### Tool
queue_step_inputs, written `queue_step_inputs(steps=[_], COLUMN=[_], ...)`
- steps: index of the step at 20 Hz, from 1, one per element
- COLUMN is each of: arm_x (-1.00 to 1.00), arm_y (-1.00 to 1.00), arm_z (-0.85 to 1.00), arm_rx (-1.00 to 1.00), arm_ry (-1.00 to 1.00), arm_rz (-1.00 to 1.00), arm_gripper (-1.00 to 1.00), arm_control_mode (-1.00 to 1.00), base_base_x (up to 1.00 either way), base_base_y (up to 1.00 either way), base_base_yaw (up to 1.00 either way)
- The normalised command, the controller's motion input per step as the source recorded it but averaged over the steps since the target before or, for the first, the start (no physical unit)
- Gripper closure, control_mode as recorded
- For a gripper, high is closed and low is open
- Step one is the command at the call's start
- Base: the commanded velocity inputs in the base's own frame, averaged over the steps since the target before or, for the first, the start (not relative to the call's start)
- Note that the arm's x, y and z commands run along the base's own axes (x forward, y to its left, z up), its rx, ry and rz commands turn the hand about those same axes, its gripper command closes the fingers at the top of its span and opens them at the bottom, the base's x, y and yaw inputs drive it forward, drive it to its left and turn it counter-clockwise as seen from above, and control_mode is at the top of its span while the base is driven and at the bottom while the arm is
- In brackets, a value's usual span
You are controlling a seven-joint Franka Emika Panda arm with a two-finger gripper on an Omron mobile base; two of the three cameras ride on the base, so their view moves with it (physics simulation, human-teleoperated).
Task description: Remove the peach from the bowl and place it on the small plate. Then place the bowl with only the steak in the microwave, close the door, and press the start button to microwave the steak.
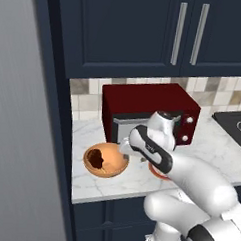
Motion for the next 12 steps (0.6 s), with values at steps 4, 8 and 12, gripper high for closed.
queue_step_inputs(steps=[4, 8, 12], arm_x=[0.46, 0.45, 0.37], arm_y=[0.36, 0.12, 0.0], arm_z=[-0.28, -0.32, -0.24], arm_rx=[0.08, 0.06, 0.05], arm_ry=[0.07, 0.1, 0.1], arm_rz=[0.0, 0.0, 0.0], arm_gripper=[-1.0, -1.0, -1.0], arm_control_mode=[-1.0, -1.0, -1.0], base_base_x=[0.0, 0.0, 0.0], base_base_y=[0.0, 0.0, 0.0], base_base_yaw=[0.0, 0.0, 0.0])
